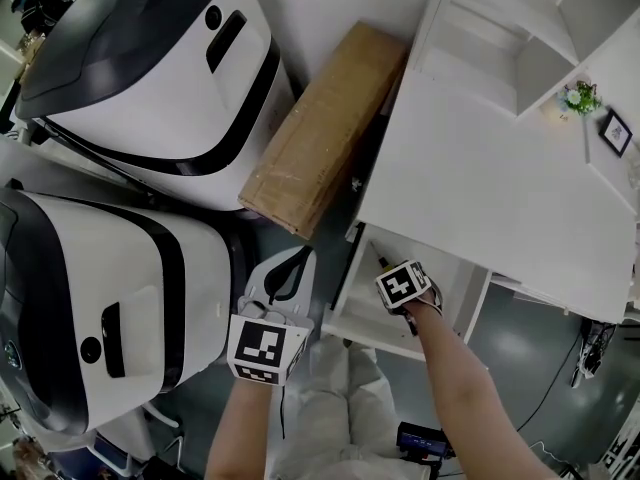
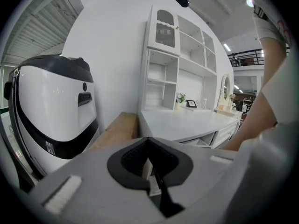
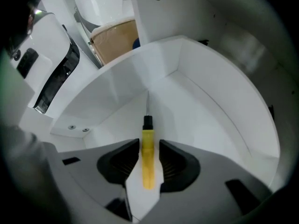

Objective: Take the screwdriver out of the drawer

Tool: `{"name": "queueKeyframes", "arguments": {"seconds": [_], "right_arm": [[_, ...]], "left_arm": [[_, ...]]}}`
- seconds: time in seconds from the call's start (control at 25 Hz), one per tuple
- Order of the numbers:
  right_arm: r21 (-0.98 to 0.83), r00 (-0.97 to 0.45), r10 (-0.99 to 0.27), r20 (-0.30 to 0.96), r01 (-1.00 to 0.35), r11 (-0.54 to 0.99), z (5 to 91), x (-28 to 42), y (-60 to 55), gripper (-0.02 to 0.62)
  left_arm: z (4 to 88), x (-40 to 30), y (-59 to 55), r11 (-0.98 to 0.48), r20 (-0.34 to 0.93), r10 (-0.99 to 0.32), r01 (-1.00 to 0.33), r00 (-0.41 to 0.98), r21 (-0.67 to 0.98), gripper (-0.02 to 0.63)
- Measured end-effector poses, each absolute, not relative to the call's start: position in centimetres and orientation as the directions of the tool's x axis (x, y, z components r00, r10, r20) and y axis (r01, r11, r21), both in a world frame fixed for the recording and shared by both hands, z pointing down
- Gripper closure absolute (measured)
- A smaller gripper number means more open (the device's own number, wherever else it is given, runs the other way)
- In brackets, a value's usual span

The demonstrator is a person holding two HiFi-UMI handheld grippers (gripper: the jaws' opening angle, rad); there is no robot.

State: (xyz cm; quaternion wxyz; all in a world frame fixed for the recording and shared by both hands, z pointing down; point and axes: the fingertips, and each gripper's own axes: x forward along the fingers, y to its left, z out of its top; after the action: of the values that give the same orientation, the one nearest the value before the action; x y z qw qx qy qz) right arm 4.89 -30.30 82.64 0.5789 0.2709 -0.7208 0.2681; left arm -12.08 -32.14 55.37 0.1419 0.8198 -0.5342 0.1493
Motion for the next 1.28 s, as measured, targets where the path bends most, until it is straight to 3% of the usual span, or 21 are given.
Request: {"name": "queueKeyframes", "arguments": {"seconds": [0.08,0.36,0.64,1.28], "right_arm": [[-0.07,-0.166,-0.068,0.984,-0.703,0.708,82.7,5.2,-30.2,0.515],[-0.125,-0.181,-0.005,0.983,-0.701,0.703,81.2,5.3,-29.2,0.515],[-0.114,-0.218,-0.037,0.975,-0.64,0.76,78.1,4.5,-29.0,0.515],[-0.077,-0.282,-0.137,0.95,-0.634,0.769,68.2,5.7,-28.7,0.515]], "left_arm": [[55.4,-12.0,-32.1,-0.388,0.4,-0.832,-0.918,0.385,0.076,0.597],[54.7,-11.7,-32.3,-0.399,0.394,-0.832,-0.915,0.391,0.066,0.597],[53.1,-11.3,-31.9,-0.413,0.381,-0.833,-0.909,0.401,0.056,0.597],[46.4,-11.2,-31.7,-0.385,0.291,-0.878,-0.922,0.379,0.041,0.597]]}}
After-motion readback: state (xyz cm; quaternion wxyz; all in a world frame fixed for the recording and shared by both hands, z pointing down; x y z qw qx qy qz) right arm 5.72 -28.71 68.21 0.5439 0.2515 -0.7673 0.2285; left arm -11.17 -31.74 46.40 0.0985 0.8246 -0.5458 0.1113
